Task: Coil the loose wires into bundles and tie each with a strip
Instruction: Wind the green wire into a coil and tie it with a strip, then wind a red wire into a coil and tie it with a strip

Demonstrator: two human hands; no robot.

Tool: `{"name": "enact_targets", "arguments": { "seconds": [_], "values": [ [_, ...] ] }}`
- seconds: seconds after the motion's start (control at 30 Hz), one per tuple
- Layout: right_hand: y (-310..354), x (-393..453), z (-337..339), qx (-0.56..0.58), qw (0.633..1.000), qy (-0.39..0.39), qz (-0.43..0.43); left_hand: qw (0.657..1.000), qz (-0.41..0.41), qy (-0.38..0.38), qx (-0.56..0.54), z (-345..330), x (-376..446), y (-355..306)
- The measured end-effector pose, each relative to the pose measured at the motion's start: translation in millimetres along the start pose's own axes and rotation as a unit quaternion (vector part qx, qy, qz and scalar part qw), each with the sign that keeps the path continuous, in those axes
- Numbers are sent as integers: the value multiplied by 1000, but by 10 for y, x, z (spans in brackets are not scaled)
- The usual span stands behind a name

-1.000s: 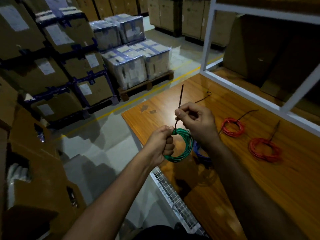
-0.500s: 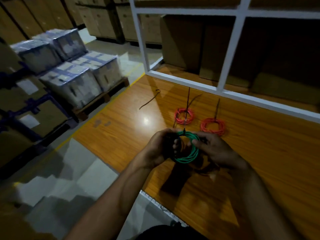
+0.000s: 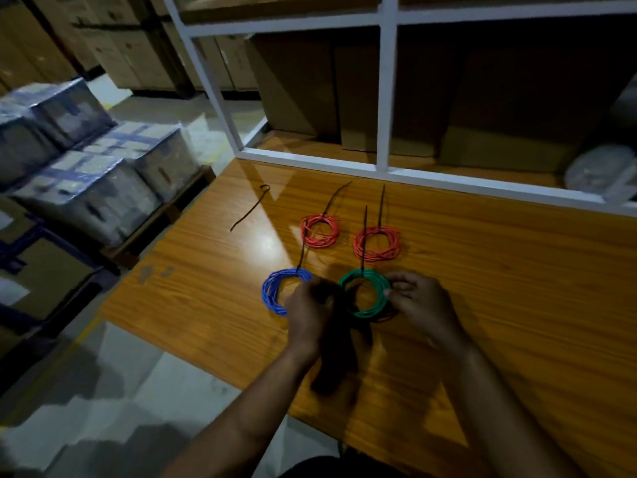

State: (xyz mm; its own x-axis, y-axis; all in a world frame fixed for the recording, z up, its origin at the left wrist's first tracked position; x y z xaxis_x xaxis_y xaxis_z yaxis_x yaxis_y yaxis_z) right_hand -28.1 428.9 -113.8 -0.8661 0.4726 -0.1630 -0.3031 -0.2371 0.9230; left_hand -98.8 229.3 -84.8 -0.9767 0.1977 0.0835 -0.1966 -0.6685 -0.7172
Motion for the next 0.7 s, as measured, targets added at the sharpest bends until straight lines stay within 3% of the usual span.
{"name": "enact_targets", "arguments": {
  "seconds": [0.3, 0.43, 0.53, 0.7],
  "values": [
    [71, -203, 9, -121, 989, -37, 81, 994, 13, -29, 108, 83, -170, -104],
    [156, -417, 95, -160, 974, -78, 137, 996, -61, -17, 60, 230, -370, -259],
    [215, -671, 202, -190, 968, -67, 149, 992, -108, 5, 69, 335, -626, -378],
    [241, -1514, 620, -305, 937, -8, 172, 971, -140, 113, 156, 318, -1464, -648]
  ]
}}
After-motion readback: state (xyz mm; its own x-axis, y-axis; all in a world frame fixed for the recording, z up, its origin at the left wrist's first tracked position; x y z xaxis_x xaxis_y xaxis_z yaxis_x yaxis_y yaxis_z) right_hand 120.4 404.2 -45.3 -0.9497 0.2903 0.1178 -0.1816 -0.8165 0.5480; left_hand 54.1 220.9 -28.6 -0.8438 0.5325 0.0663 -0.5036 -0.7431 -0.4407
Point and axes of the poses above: each hand's wrist, its own x-axis towards the middle knuckle, its own z-axis out of the back of the hand, y = z × x, the point moved 5 cm from there along x, towards the middle knuckle
